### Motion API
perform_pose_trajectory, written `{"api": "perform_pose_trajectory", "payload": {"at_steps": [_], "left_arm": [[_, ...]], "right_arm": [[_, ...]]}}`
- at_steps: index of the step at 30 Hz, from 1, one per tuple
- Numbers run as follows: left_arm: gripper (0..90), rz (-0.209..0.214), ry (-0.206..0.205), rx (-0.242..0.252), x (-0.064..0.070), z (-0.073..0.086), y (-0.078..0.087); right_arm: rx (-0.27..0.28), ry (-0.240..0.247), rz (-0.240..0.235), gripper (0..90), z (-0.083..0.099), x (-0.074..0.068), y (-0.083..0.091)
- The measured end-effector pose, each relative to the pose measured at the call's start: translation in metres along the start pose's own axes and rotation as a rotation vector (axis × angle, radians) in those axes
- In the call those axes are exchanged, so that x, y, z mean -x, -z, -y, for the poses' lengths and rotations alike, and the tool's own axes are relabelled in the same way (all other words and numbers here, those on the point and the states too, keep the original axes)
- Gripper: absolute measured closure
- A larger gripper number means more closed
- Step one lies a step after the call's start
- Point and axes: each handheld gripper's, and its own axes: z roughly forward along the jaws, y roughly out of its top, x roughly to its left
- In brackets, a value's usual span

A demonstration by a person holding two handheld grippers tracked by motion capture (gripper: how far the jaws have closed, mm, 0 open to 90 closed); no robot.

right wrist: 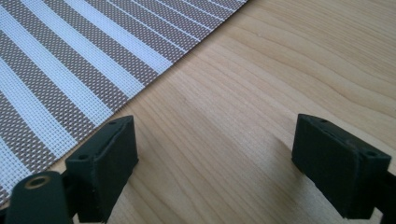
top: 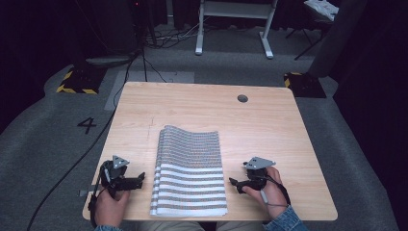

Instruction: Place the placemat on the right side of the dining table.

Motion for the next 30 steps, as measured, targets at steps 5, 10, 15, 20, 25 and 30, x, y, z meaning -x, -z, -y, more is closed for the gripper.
{"api": "perform_pose_trajectory", "payload": {"at_steps": [5, 10, 15, 20, 25, 30], "left_arm": [[0.0, 0.014, -0.013, -0.003, -0.002, -0.001, -0.001], [0.0, 0.015, -0.02, -0.005, -0.003, -0.002, -0.001], [0.3, 0.012, -0.012, -0.001, -0.002, -0.001, -0.001], [0.3, 0.011, -0.012, -0.003, -0.002, -0.001, -0.001], [0.1, 0.009, -0.013, -0.003, -0.002, -0.002, -0.001], [0.1, 0.01, -0.009, -0.002, -0.001, -0.003, -0.003]], "right_arm": [[0.001, -0.031, 0.024, 15.0, 0.0, -0.003, 0.001], [-0.031, -0.023, 0.014, 29.2, -0.004, -0.004, 0.004], [-0.089, -0.04, -0.062, 34.9, -0.022, -0.001, 0.008], [-0.082, -0.011, -0.092, 34.8, -0.041, -0.006, 0.013], [-0.072, -0.01, -0.129, 34.9, -0.059, -0.013, 0.021], [-0.063, 0.014, -0.147, 35.1, -0.076, -0.021, 0.023]]}}
